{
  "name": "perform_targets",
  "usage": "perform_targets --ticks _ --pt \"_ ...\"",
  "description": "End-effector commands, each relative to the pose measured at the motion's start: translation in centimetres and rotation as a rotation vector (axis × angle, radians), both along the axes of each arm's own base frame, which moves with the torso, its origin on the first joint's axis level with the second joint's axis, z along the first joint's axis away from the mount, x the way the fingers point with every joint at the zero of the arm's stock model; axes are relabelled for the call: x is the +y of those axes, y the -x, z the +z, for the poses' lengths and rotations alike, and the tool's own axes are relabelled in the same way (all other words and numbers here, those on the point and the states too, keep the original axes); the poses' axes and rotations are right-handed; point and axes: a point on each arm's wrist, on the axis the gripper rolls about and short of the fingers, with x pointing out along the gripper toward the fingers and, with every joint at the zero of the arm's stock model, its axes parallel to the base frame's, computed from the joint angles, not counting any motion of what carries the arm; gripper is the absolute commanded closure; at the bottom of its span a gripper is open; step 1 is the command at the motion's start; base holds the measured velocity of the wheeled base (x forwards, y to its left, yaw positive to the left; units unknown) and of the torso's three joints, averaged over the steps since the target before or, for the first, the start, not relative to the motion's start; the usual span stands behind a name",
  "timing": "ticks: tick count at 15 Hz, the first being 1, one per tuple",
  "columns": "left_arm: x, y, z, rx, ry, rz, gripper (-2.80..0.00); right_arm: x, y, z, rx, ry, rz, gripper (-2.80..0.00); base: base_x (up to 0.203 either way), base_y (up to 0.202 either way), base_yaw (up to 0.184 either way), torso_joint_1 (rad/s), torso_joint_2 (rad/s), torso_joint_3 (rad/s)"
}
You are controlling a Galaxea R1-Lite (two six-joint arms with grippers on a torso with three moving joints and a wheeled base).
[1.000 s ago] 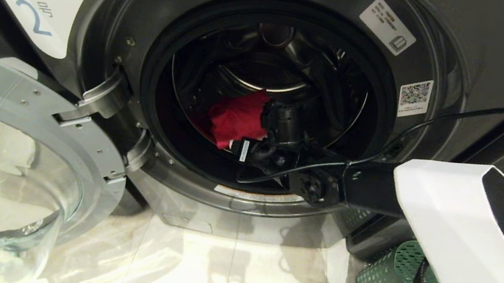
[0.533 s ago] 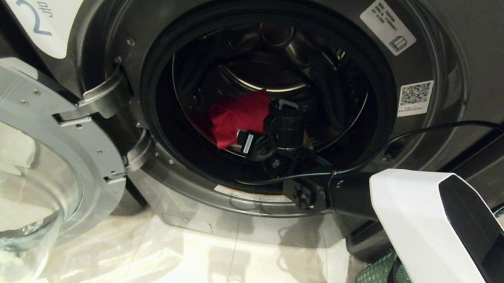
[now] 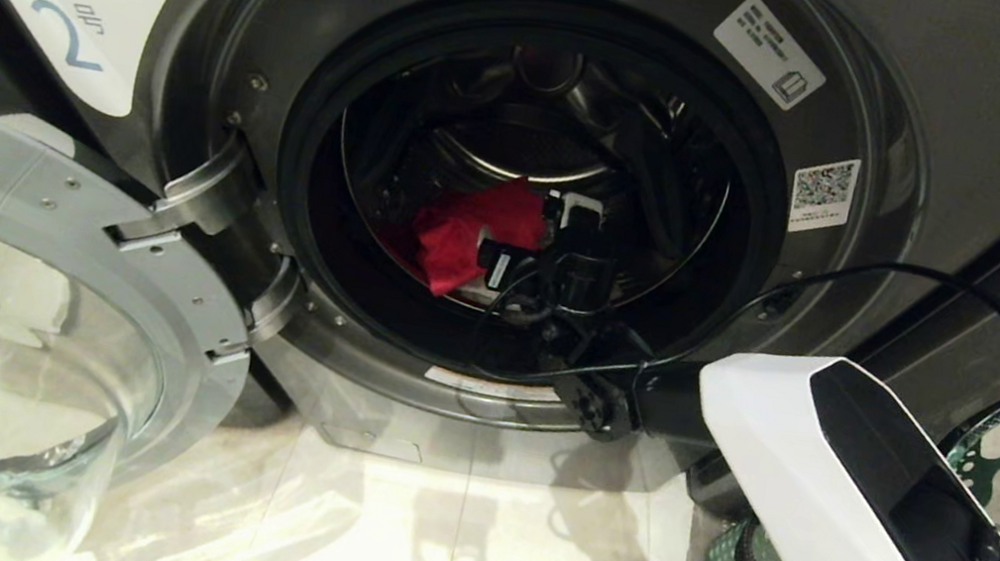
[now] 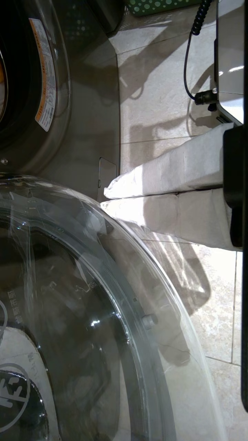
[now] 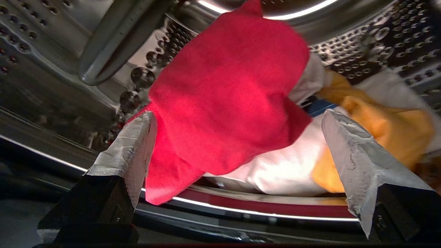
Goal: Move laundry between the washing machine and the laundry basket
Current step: Pick a cloth and place it into the basket
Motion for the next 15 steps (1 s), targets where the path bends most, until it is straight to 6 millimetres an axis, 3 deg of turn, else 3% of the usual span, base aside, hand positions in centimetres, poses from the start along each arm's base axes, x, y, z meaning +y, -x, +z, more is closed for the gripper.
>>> perform_targets --ticks 1,3,11,15 --pt "0.0 0.0 0.0 0.001 0.0 0.0 0.0 0.5 -0.4 -2.2 0.003 0.001 0.001 -2.8 0.0 0.0 0.0 0.0 0.0 0.0" --pt "0.0 0.0 0.0 0.001 0.0 0.0 0.0 0.7 -0.7 -3.4 -0.017 -0.001 0.001 -2.8 0.0 0.0 0.0 0.0 0.0 0.0" --pt "0.0 0.0 0.0 0.001 0.0 0.0 0.0 0.3 -1.3 -4.6 -0.034 0.055 0.026 -2.8 0.0 0.0 0.0 0.0 0.0 0.0" --pt "0.0 0.0 0.0 0.001 0.0 0.0 0.0 1.1 -0.9 -5.3 -0.06 0.03 0.042 -2.8 0.0 0.0 0.0 0.0 0.0 0.0"
